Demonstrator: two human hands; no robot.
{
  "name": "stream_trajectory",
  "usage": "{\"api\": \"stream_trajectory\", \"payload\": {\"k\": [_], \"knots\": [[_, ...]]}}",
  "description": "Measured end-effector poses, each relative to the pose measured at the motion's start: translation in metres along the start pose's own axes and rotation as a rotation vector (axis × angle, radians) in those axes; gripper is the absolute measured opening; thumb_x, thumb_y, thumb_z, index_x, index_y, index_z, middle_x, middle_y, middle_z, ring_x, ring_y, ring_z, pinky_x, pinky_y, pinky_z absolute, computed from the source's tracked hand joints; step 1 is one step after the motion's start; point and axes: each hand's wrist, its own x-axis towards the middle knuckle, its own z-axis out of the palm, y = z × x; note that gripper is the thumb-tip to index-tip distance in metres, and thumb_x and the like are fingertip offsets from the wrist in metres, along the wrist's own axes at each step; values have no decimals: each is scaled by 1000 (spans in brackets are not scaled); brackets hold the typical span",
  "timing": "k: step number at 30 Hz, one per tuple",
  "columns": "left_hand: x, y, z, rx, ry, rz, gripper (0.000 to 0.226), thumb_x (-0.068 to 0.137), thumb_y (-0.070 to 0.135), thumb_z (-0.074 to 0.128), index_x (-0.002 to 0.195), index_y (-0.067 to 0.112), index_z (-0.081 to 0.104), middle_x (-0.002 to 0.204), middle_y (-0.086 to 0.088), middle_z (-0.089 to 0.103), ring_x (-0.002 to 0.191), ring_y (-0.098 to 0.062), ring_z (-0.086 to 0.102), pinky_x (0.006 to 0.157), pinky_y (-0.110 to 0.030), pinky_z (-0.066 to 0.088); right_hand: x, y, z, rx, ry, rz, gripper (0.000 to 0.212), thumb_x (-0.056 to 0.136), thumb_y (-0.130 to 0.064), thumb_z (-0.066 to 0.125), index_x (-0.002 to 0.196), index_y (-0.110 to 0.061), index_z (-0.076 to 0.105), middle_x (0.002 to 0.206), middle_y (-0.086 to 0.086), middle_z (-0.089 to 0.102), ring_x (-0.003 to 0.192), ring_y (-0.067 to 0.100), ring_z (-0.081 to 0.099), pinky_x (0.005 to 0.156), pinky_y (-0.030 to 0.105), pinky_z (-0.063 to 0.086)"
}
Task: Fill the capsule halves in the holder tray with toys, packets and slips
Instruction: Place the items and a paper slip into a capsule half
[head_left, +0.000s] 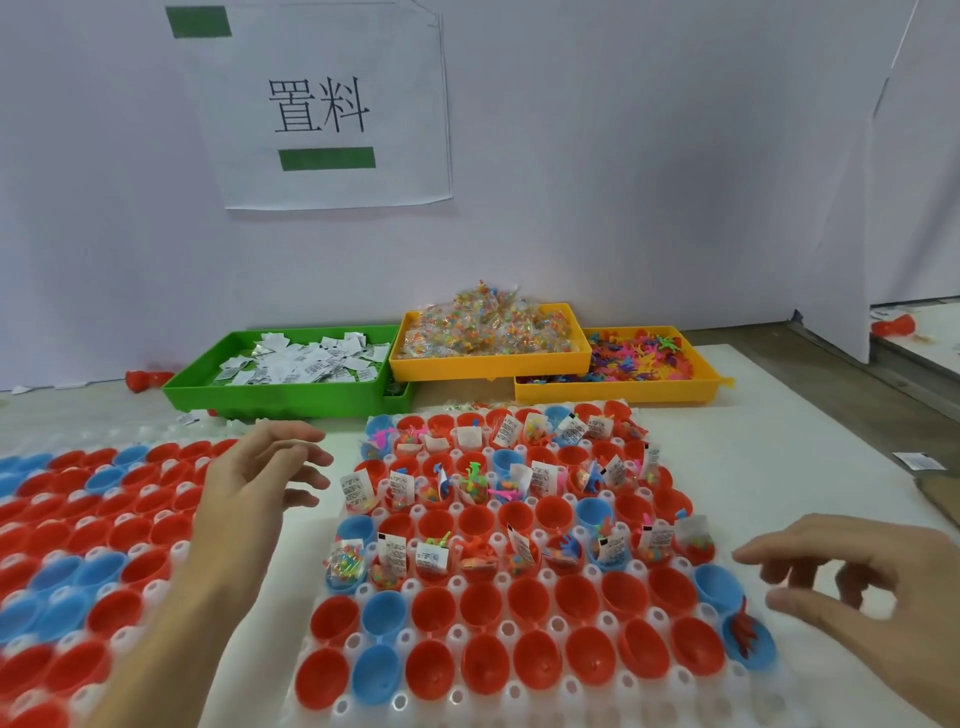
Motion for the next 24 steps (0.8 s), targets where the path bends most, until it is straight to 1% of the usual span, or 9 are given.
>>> {"api": "stream_trajectory", "payload": {"k": [4,6,7,9,12,15,17,20,24], "knots": [[-1,1,2,3,-4,-13,28,98,-3,44,93,10,68,78,-5,70,75,-27,62,66,-37,49,47,-35,-18,-12,55,-50,26,76,-51,62,100,-58,67,85,-29,70,76,-3,66,54,10,47],[-2,2,5,8,-7,-10,28,97,-3,45,92,11,69,79,-7,70,75,-27,62,66,-38,49,92,-53,-17,-26,47,-97,21,79,-57,59,96,-51,71,86,-32,70,81,-8,65,57,11,48],[-3,2,5,13,-8,-9,28,97,-3,46,92,12,69,80,-7,70,75,-27,62,66,-38,50,119,-58,-11,-31,29,-124,16,85,-52,62,95,-47,72,88,-29,71,82,-8,65,58,10,46],[-3,2,7,18,-9,-13,27,96,-3,47,91,12,69,79,-6,70,74,-25,62,66,-38,50,179,-61,10,-65,-22,-135,17,96,-35,61,108,-36,72,103,-18,73,84,-3,64,68,11,42],[-3,2,6,16,-3,-19,27,95,-5,47,91,11,68,77,-6,70,71,-23,62,67,-40,49,252,-59,51,-122,-64,-51,27,102,-19,53,126,-13,66,126,5,67,103,13,60,87,24,44],[-1,2,6,16,7,-19,27,94,-5,48,90,11,69,78,-7,70,70,-22,62,67,-42,49,297,-49,87,-209,-86,22,28,101,-11,52,123,-1,66,129,17,65,117,32,61,100,39,50],[-1,2,6,9,10,-17,27,94,-5,49,89,12,69,78,-9,70,69,-23,62,67,-43,49,315,-42,104,-267,-84,66,25,97,-11,58,114,3,69,119,23,67,110,37,63,94,47,54],[-1,2,7,9,4,-10,26,93,-4,50,88,13,69,77,-9,70,69,-21,62,64,-39,49,328,-37,122,-334,-81,121,24,92,-19,68,104,2,71,106,20,71,96,35,66,84,46,57],[-1,1,5,5,-8,-1,26,93,-2,50,88,16,69,77,-7,70,68,-17,62,61,-32,49,335,-30,134,-309,1,127,10,86,0,65,83,3,74,95,20,73,91,32,68,73,43,59]]}}
